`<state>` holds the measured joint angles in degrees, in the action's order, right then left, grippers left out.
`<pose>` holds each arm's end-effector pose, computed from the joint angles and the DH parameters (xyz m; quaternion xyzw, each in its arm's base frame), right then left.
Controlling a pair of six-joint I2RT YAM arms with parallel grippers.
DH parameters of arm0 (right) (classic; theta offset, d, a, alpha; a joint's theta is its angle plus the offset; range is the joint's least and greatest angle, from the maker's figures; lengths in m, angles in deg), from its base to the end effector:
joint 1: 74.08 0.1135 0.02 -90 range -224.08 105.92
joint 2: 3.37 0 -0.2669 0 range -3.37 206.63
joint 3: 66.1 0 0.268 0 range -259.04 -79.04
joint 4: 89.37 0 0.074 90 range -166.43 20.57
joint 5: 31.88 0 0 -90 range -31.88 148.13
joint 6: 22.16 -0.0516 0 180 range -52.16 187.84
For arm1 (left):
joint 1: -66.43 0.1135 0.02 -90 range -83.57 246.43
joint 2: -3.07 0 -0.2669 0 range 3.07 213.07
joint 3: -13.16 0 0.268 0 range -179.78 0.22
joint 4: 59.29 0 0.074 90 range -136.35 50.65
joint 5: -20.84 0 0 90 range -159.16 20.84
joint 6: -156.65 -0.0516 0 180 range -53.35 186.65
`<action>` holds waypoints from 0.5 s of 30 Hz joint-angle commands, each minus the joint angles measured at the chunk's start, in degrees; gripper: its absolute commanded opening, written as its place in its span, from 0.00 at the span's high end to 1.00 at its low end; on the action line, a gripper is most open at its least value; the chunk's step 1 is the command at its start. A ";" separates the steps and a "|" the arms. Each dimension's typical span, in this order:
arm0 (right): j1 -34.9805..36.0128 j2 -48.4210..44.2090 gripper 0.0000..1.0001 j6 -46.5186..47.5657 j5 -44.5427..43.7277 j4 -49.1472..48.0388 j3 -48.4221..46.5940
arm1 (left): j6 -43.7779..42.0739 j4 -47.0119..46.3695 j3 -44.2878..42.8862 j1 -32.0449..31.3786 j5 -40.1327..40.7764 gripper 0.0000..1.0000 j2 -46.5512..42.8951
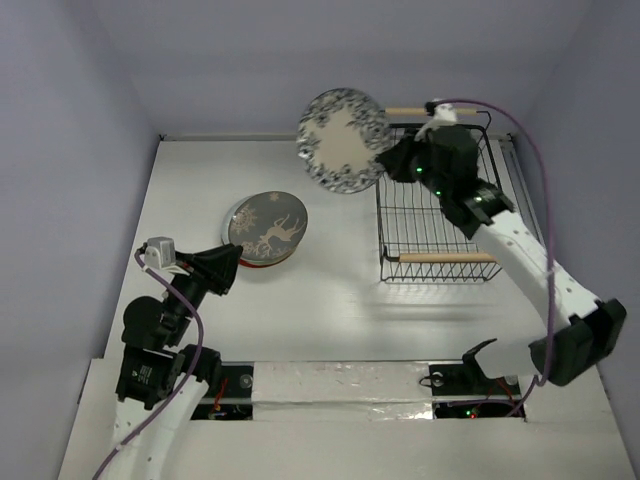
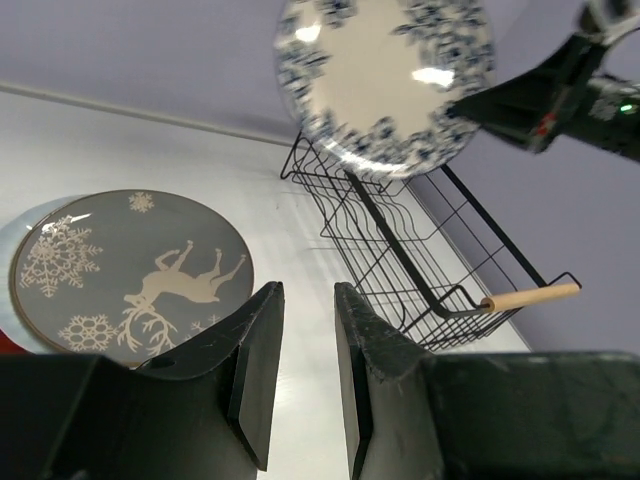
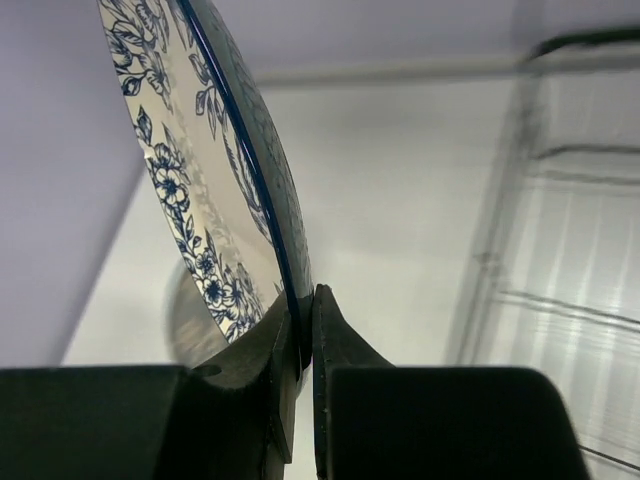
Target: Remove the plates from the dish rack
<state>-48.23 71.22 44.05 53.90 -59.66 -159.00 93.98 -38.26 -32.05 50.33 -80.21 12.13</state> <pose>0.2955 0.1389 0.4302 0.0094 0.7736 0.2398 0.5864 0.0868 -0.0353 0.3461 0.0169 0.6097 -0.3468 0.7126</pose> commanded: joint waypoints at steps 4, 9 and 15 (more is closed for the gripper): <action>6.14 9.08 1.00 -13.47 18.11 -23.88 1.74 | -0.09 -1.51 -1.57 1.16 0.94 0.76 1.84; 10.27 16.19 1.00 -17.69 19.53 -25.83 0.16 | -0.17 -1.94 -1.30 3.17 -0.11 0.76 2.80; 12.47 24.02 1.00 -21.64 21.71 -29.51 0.16 | -0.26 -2.30 -1.21 4.23 -0.99 0.76 3.95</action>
<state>-36.82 95.70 28.22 70.92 -72.81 -155.22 93.96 -37.93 -32.05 54.13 -80.04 14.97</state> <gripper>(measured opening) 0.099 0.240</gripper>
